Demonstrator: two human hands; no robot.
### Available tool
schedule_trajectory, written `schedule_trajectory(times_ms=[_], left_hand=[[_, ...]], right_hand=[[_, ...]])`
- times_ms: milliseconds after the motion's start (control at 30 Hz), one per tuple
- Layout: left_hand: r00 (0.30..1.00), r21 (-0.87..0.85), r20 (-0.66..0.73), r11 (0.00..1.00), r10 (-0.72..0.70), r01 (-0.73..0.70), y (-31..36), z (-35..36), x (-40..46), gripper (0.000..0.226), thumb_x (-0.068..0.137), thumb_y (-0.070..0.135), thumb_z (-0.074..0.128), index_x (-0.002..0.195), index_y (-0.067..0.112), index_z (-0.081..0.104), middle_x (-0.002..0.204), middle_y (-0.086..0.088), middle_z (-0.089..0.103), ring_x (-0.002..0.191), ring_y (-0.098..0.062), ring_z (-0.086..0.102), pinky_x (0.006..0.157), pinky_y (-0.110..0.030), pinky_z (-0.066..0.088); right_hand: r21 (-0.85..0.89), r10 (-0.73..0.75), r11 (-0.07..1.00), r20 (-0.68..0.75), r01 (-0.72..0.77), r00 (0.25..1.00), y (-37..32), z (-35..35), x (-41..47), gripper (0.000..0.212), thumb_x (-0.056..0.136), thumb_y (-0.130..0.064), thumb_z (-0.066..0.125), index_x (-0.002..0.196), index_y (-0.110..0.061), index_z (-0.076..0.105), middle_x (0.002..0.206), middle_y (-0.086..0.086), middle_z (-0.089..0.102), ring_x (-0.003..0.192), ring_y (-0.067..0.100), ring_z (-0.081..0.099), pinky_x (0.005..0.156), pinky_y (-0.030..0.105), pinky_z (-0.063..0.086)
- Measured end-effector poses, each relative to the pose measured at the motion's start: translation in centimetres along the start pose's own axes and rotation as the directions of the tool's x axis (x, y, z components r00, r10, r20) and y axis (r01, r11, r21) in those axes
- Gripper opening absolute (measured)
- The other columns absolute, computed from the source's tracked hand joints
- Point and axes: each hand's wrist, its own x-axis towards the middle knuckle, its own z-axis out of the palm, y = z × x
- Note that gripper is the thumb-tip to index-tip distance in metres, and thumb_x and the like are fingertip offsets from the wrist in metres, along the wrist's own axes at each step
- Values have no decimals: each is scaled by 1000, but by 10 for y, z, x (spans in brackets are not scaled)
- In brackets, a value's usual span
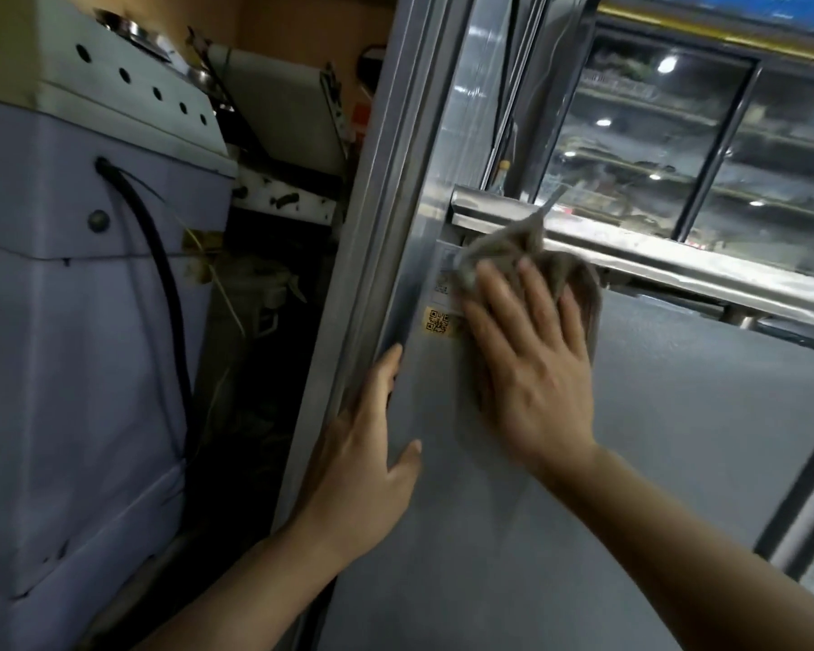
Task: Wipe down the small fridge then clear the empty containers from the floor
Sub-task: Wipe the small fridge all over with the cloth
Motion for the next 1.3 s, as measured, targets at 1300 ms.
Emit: schedule_trajectory(times_ms=[1300], left_hand=[[981, 76, 40, 979, -190, 187, -13, 3, -39, 71, 86, 5, 58, 144, 25, 21, 142, 4, 40, 127, -9, 42, 100, -19, 31]], right_hand=[[-46, -141, 988, 80, 145, 987, 3, 2, -38, 58, 89, -31, 43, 145, -19, 34, 153, 9, 30, 141, 30, 25, 113, 46, 13]])
